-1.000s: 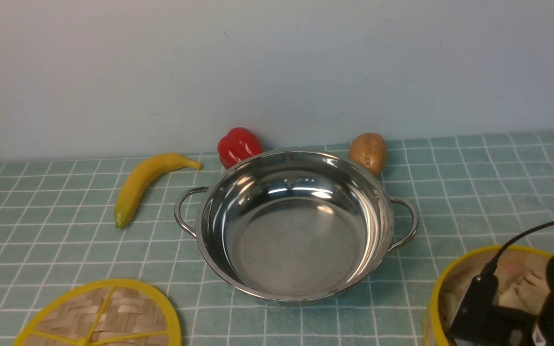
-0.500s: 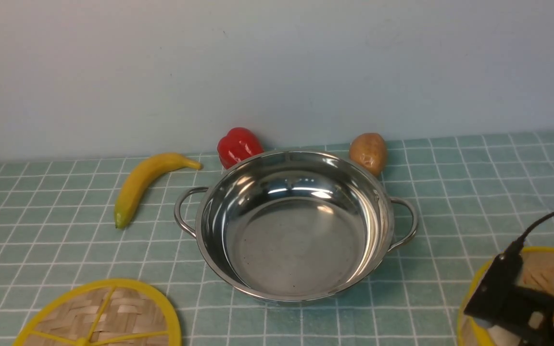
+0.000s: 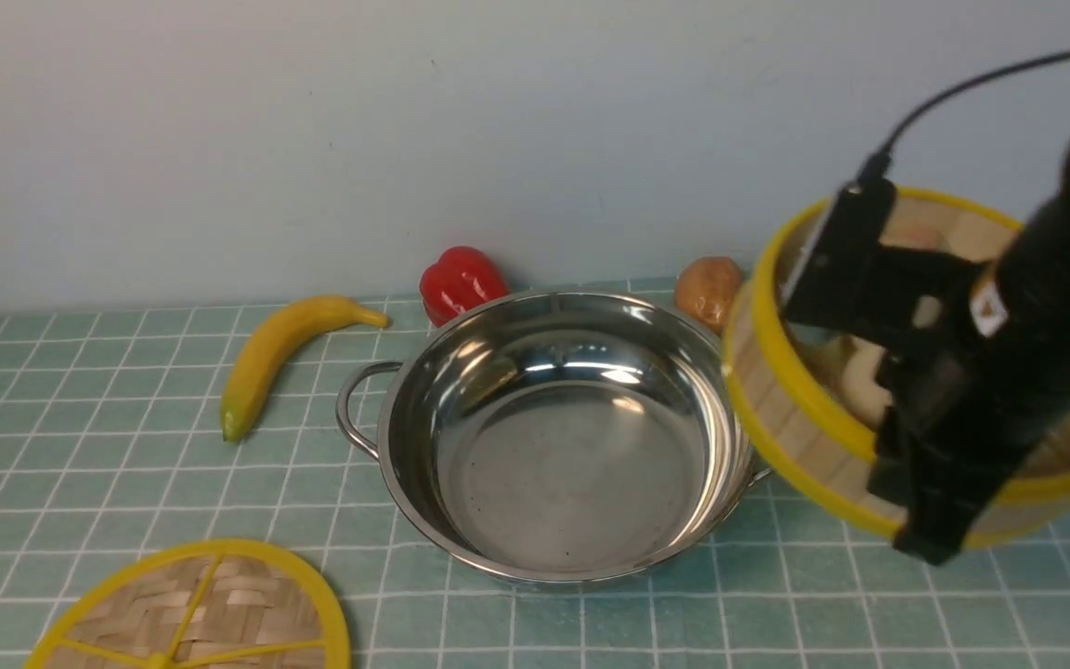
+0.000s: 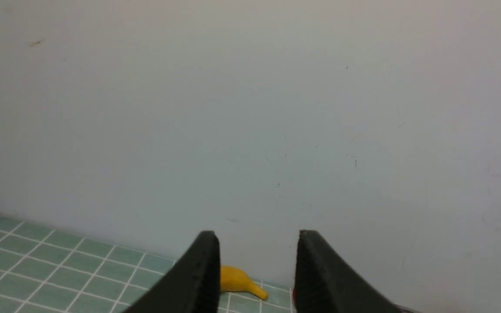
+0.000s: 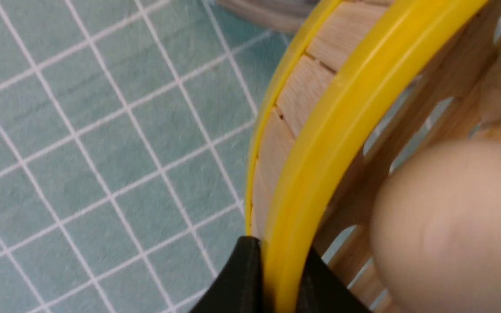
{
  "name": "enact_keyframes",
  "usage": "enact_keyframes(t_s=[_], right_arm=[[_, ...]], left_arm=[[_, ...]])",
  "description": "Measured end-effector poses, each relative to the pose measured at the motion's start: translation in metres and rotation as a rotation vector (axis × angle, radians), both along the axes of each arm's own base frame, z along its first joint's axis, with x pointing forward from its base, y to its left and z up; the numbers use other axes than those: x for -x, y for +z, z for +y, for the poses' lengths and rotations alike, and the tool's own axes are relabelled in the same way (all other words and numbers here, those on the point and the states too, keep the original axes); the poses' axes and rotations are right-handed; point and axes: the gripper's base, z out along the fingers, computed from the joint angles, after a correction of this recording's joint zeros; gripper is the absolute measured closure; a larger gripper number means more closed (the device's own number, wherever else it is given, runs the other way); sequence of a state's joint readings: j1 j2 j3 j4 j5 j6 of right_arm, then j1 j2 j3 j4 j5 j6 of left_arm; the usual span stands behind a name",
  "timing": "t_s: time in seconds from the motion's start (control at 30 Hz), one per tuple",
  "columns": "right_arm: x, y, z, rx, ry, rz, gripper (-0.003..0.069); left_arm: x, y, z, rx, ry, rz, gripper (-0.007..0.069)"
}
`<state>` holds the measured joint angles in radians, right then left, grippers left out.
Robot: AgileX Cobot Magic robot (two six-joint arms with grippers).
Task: Place the steamer in the pot on the blue tablecloth, and put the lid on the steamer.
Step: 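Place the bamboo steamer basket of food into the steel pot with the right gripper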
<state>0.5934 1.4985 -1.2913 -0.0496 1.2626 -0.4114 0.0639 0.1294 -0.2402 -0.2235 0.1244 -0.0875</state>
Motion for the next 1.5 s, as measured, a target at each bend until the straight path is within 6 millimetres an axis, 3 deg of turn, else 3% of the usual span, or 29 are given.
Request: enact_keyframes(t_s=[0.03,0.13,0.27,0.3,0.47,0.73,0.87,1.5], right_arm=[[-0.005,0.001,0.01,0.002,0.03,-0.005,0.0578],[-0.026,-0.002,0.067,0.003,0.175,-0.039,0.0578],[-0.036,-0.012,0.102,0.028,0.26,-0.062,0.0578],[-0.04,-0.021,0.122,0.06,0.309,-0.08,0.0578],[-0.052,-0.046,0.152,0.134,0.377,-0.101,0.0578],[-0.058,-0.082,0.164,0.161,0.398,-0.02,0.0578],[-0.058,-0.09,0.167,0.152,0.394,0.009,0.0578],[-0.055,-0.102,0.167,0.14,0.344,0.052,0.0578]], left_arm=[[0.0,0.0,0.0,0.0,0.0,0.0,0.0382],[0.0,0.0,0.0,0.0,0.0,0.0,0.0382],[0.0,0.0,0.0,0.0,0.0,0.0,0.0382],[0.0,0.0,0.0,0.0,0.0,0.0,0.0382],[0.0,0.0,0.0,0.0,0.0,0.0,0.0382],[0.0,0.0,0.0,0.0,-0.001,0.004,0.0382],[0.0,-0.001,0.0,0.0,-0.002,0.008,0.0382],[0.0,-0.001,0.0,0.0,-0.002,0.009,0.0382]])
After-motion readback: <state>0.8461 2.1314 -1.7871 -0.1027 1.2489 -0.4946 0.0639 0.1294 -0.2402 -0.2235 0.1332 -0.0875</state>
